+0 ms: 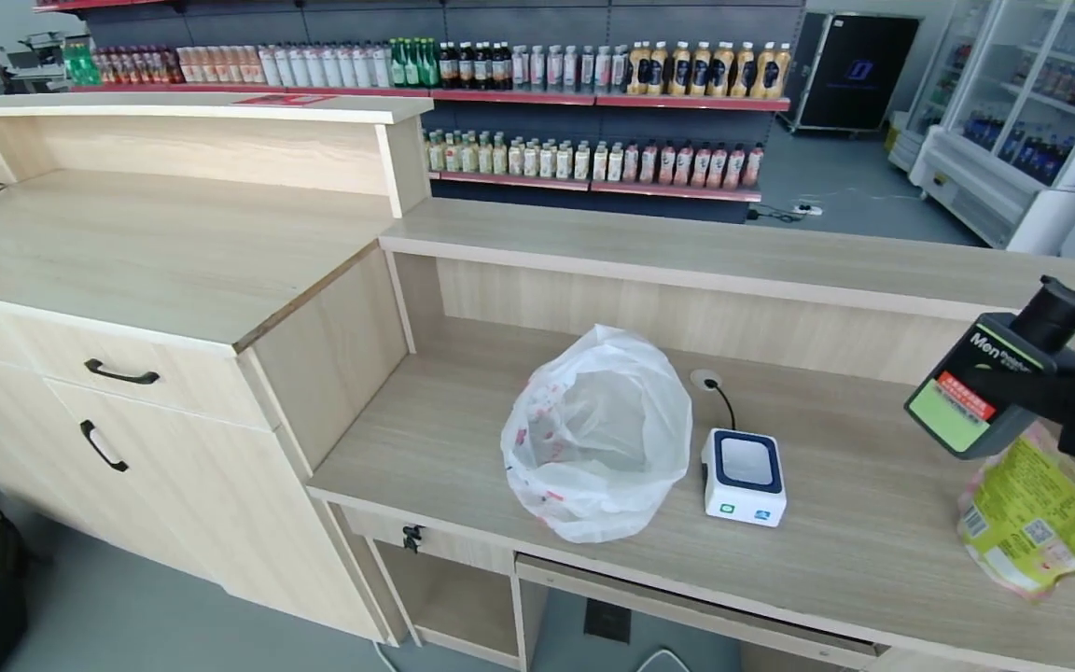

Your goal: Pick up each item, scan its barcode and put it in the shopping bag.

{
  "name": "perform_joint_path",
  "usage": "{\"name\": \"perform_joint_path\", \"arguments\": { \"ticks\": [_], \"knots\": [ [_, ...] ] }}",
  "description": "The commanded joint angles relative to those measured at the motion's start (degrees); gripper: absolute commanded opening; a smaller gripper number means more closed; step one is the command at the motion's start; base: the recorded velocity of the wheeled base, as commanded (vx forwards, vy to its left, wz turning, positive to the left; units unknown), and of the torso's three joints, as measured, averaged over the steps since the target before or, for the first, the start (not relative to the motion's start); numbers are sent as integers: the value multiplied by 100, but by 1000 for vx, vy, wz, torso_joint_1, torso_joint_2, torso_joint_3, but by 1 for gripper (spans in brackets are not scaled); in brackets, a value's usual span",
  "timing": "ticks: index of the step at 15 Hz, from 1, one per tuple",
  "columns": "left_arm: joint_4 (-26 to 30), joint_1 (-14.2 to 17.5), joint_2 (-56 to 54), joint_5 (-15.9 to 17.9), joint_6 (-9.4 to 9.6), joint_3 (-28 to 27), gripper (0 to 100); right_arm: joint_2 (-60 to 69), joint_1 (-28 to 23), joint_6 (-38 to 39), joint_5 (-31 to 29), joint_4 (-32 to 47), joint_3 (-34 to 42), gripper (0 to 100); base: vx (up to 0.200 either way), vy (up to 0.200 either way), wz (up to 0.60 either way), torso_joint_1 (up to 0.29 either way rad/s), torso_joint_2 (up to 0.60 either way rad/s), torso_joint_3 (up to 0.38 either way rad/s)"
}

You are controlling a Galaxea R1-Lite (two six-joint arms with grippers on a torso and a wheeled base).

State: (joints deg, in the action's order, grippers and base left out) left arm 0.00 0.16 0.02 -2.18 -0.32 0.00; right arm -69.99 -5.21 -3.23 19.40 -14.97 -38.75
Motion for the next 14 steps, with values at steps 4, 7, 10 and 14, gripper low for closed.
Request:
{"name": "perform_joint_path", "arguments": {
  "ticks": [4, 7, 10, 14],
  "knots": [
    [0, 2, -2, -2, -3, 0, 100, -507, -227, 1351, 1119, -384, 26, 0, 0, 0, 0, -132, 306, 173],
    [0, 2, -2, -2, -3, 0, 100, -1202, -631, 1518, 1444, -832, 35, 0, 0, 0, 0, -118, 277, 150],
    [0, -7, -2, -2, -3, 0, 100, -1913, -921, 2116, 1980, -1570, -132, 0, 0, 0, 0, -7, 17, 12],
    [0, 2, -2, -2, -3, 0, 100, -2458, -1009, 2142, 2200, -1843, -247, 0, 0, 0, 0, 0, 0, 0]
  ]
}}
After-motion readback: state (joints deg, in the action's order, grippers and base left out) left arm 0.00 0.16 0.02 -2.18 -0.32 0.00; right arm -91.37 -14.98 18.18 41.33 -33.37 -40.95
